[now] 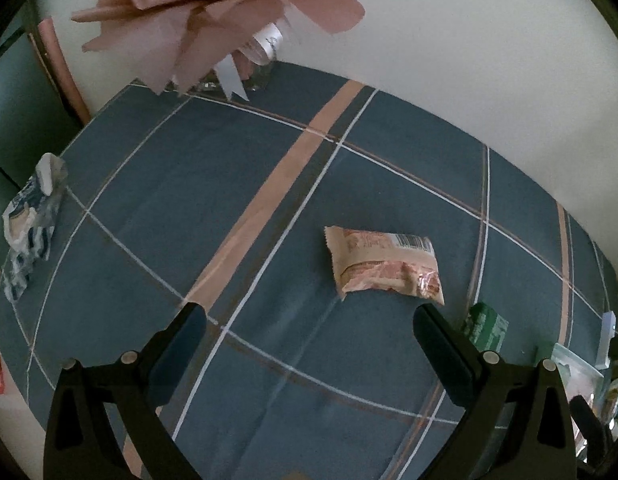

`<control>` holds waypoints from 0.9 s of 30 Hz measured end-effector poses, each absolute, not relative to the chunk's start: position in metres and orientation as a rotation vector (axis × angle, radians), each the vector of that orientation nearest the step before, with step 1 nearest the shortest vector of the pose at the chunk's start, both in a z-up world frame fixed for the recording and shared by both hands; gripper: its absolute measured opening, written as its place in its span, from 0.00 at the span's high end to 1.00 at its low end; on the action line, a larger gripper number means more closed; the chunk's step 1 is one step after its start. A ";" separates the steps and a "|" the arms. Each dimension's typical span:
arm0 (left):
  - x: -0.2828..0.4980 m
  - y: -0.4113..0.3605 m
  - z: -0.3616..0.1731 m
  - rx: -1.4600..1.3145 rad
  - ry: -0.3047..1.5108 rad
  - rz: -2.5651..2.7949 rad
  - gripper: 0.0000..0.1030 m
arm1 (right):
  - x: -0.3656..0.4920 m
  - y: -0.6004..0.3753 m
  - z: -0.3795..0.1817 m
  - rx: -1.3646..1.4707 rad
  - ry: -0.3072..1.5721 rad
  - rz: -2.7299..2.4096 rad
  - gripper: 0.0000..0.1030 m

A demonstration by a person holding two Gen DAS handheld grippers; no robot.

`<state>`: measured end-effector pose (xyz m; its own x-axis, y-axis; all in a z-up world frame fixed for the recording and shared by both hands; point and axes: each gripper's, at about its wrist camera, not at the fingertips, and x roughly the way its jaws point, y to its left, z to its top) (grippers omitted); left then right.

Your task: Organize snacks

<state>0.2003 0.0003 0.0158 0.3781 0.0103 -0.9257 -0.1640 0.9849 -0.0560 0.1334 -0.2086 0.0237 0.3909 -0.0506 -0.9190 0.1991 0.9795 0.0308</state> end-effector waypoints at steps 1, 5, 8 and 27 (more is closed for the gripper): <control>0.203 -0.001 0.014 -0.146 1.178 0.105 0.00 | 0.137 -0.207 0.021 0.144 1.160 -0.160 0.00; 0.217 -0.004 0.004 -0.122 1.164 0.117 0.00 | 0.152 -0.200 0.002 0.163 1.173 -0.143 0.00; 0.227 -0.001 -0.006 -0.097 1.157 0.152 0.00 | 0.160 -0.199 -0.013 0.162 1.187 -0.140 0.00; 0.252 0.018 -0.060 -0.148 1.238 0.251 0.00 | 0.183 -0.198 -0.051 0.177 1.204 -0.117 0.00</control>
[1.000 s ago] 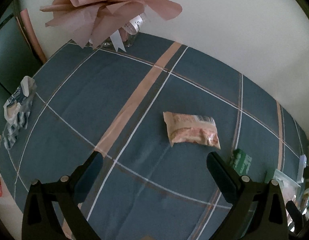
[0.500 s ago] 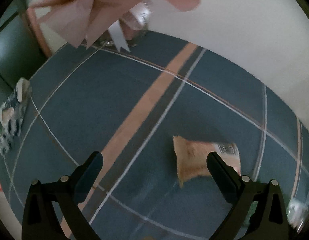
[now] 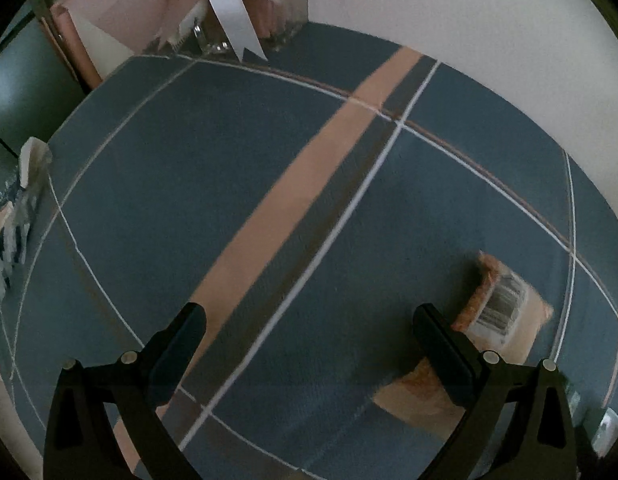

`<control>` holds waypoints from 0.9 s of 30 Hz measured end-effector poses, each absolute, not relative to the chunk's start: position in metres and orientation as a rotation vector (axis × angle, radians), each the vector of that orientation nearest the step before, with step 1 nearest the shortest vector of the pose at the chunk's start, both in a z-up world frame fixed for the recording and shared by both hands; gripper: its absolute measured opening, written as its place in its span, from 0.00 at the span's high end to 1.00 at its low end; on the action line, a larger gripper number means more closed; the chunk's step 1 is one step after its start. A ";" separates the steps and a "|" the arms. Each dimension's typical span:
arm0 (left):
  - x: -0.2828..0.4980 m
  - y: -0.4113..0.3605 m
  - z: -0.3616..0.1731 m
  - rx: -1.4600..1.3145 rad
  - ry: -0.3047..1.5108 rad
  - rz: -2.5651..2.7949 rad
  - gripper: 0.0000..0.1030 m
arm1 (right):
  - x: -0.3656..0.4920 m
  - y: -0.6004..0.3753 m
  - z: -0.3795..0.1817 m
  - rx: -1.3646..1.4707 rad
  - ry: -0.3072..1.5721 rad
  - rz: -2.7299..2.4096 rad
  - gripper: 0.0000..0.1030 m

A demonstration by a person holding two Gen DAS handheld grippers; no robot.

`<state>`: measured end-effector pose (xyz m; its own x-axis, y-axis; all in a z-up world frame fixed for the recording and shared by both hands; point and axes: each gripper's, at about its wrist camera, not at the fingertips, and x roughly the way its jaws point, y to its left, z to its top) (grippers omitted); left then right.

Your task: Organize snacks

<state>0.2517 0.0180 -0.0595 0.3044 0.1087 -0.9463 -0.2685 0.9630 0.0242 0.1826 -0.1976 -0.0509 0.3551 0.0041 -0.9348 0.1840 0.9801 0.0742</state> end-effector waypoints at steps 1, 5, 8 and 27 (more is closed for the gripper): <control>0.250 0.018 -0.060 -0.157 1.242 0.244 0.00 | 0.183 -0.198 -0.051 0.178 1.204 -0.117 0.00; 0.245 0.021 -0.054 -0.188 1.225 0.223 0.00 | 0.183 -0.200 -0.050 0.185 1.196 -0.120 0.00; 0.241 0.018 -0.042 -0.213 1.189 0.181 0.00 | 0.183 -0.199 -0.051 0.173 1.189 -0.121 0.00; 0.244 -0.042 -0.045 -0.184 1.195 -0.122 0.52 | 0.180 -0.211 -0.052 0.159 1.180 -0.154 0.50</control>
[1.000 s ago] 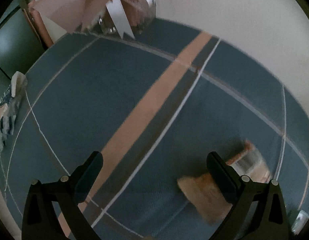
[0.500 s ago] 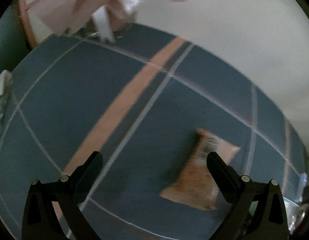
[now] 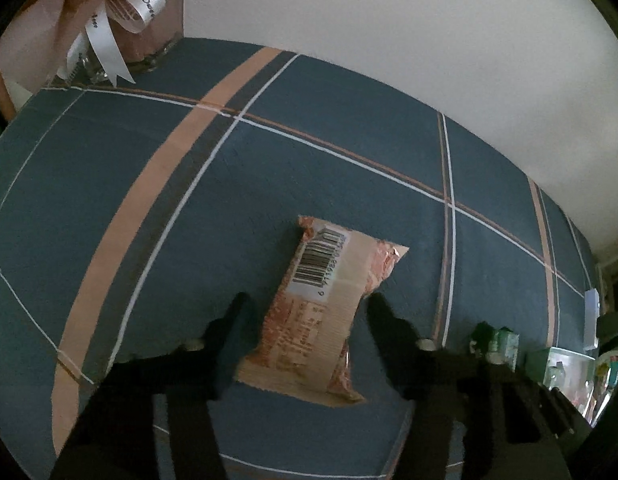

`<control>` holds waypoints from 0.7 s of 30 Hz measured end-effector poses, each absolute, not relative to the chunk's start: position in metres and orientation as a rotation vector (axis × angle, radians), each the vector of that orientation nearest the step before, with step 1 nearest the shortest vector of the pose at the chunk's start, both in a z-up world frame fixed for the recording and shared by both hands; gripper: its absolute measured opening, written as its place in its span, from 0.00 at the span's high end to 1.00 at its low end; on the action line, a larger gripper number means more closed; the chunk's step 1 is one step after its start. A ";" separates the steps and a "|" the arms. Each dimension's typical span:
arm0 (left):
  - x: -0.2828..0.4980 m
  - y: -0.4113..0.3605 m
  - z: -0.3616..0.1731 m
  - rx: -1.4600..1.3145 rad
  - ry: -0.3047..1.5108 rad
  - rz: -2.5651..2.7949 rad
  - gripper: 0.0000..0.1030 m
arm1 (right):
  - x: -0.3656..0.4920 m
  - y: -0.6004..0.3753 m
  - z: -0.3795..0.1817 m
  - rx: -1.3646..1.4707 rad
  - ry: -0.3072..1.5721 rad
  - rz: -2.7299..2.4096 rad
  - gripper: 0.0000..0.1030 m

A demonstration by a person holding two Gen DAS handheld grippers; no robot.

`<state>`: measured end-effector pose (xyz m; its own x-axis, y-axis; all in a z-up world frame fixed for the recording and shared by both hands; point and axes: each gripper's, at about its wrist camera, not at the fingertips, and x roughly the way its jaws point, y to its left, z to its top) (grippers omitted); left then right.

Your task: Organize snacks

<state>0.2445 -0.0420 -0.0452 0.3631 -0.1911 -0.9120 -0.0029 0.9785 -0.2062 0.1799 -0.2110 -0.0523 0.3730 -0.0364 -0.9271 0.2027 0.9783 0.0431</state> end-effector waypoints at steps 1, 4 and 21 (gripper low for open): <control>0.245 -0.042 -0.046 -0.190 1.196 -0.125 0.55 | 0.180 -0.211 -0.052 0.161 1.180 -0.155 0.52; 0.248 -0.042 -0.047 -0.200 1.189 -0.131 0.63 | 0.179 -0.214 -0.051 0.164 1.179 -0.157 0.58; 0.207 -0.051 0.018 -0.285 1.160 -0.164 0.65 | 0.146 -0.224 0.011 0.198 1.121 -0.158 0.74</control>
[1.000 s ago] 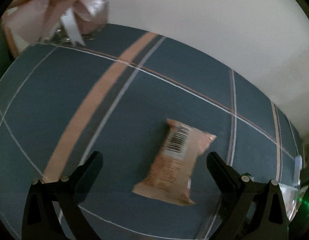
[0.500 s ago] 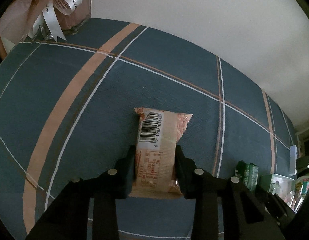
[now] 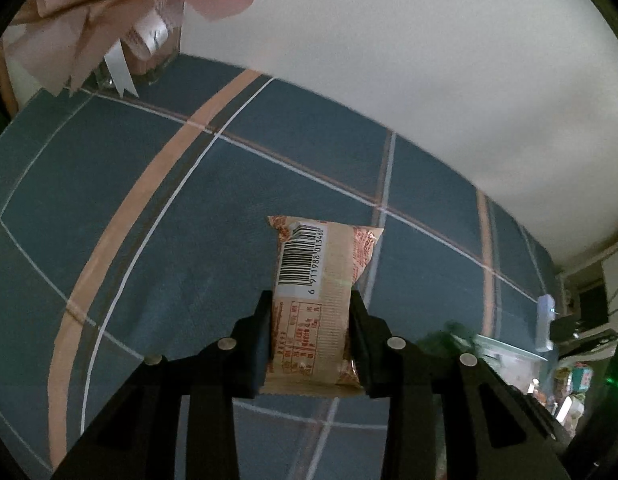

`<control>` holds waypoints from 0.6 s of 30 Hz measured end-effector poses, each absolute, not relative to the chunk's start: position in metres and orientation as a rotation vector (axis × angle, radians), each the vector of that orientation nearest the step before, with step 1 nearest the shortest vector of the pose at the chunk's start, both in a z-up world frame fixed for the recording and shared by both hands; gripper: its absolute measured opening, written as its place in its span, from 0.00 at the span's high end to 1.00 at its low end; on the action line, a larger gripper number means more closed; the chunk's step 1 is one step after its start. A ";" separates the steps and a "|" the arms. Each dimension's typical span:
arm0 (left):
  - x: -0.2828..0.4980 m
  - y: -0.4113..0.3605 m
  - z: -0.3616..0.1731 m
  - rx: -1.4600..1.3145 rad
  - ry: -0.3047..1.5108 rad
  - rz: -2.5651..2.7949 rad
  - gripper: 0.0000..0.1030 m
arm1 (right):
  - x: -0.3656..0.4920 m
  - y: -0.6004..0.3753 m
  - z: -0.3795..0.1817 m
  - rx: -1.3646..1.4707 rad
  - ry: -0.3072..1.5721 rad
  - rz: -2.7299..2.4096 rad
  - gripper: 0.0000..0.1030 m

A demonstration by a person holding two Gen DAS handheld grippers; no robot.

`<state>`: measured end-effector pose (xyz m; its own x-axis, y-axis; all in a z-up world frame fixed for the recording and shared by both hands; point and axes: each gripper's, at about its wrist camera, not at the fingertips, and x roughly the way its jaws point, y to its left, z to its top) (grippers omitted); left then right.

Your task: Organize snacks

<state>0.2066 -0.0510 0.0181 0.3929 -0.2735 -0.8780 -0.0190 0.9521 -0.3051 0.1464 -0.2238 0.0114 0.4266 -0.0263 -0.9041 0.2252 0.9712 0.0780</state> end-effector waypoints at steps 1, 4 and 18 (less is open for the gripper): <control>0.202 -0.052 0.023 -0.286 1.155 -0.164 0.65 | 0.143 -0.225 0.017 0.201 1.114 -0.160 0.79; 0.186 -0.055 0.039 -0.291 1.142 -0.166 0.65 | 0.125 -0.225 0.035 0.209 1.094 -0.156 0.79; 0.168 -0.069 0.026 -0.305 1.163 -0.078 0.65 | 0.116 -0.243 0.024 0.289 1.142 -0.170 0.78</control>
